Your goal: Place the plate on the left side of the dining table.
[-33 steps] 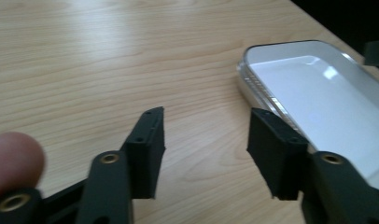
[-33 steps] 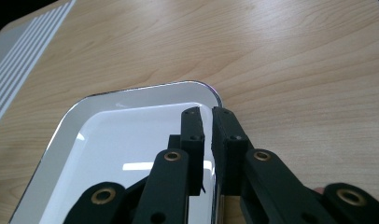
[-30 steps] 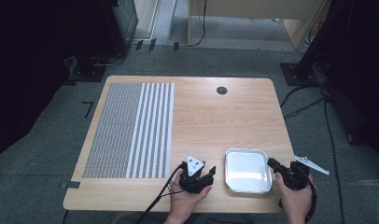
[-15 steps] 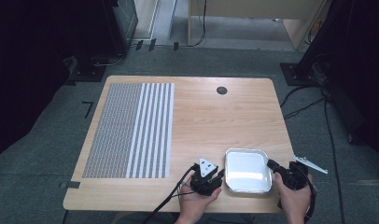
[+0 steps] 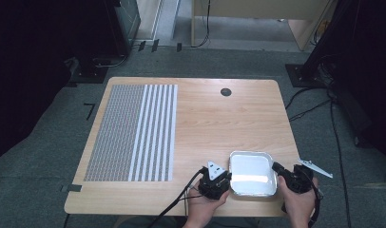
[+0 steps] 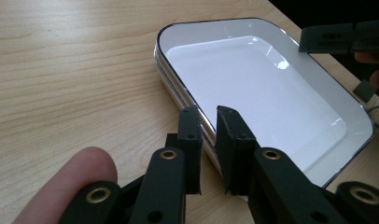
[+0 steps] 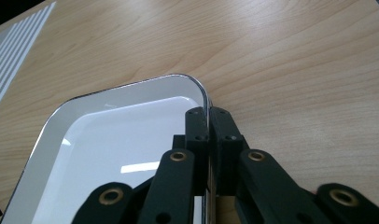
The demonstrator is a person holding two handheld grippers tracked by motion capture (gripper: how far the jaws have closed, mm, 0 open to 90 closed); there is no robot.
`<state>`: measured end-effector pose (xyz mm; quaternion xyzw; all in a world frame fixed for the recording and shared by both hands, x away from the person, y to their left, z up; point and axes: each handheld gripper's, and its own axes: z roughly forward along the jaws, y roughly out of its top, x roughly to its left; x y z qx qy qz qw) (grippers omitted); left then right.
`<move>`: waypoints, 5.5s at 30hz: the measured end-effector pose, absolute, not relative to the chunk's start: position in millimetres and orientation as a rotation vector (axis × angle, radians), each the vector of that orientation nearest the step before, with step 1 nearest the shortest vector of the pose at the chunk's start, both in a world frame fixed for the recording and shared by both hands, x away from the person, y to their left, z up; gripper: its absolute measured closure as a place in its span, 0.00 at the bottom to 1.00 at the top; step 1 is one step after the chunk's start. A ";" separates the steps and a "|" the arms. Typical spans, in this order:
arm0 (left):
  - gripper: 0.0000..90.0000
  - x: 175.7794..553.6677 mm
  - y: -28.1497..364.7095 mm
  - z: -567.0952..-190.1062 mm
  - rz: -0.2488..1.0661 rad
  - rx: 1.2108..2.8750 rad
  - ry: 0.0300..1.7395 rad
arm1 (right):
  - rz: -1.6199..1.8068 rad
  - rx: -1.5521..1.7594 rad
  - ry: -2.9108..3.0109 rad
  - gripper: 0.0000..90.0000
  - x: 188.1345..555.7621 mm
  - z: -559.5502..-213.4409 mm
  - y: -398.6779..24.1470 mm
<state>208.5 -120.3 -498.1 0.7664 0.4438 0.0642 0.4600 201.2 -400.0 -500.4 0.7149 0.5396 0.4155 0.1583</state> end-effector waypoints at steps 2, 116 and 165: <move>0.85 206.6 -121.5 -496.7 0.133 1.872 1.090 | 1.210 2.048 1.542 0.93 201.6 -500.6 -400.4; 0.86 202.0 -135.1 -486.2 0.172 1.836 1.099 | 1.195 2.098 1.318 1.00 191.7 -483.8 -393.8; 0.95 228.5 21.9 -465.6 0.238 1.727 1.218 | 1.242 1.991 1.466 1.00 234.7 -463.0 -240.7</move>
